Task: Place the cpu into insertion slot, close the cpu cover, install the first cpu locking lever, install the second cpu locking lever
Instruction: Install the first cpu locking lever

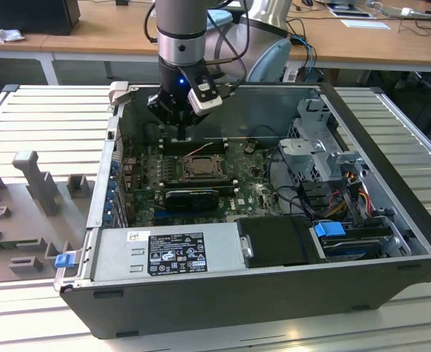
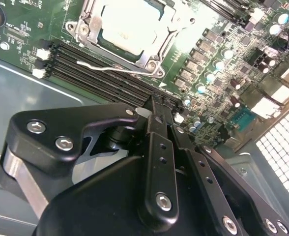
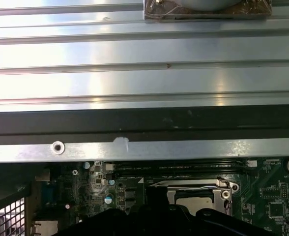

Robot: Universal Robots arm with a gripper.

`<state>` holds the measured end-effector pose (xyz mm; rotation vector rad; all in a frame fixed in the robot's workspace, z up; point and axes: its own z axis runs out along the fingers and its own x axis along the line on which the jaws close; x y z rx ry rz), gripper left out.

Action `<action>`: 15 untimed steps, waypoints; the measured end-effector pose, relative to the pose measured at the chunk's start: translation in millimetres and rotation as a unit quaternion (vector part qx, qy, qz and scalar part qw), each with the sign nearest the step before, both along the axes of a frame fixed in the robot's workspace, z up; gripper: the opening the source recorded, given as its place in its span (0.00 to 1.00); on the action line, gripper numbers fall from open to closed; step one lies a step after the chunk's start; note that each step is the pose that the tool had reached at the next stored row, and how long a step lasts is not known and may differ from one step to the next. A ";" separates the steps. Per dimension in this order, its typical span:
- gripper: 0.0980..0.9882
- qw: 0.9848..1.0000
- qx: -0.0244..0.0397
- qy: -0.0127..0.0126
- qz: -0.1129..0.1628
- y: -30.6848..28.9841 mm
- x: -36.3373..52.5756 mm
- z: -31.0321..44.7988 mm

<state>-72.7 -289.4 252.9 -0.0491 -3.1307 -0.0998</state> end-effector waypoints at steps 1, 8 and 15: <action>0.01 1.000 0.000 0.000 0.000 0.0 0.8 -0.2; 0.01 1.000 0.000 0.000 0.000 0.0 6.5 -1.5; 0.01 1.000 0.000 0.000 0.000 0.0 10.7 -1.8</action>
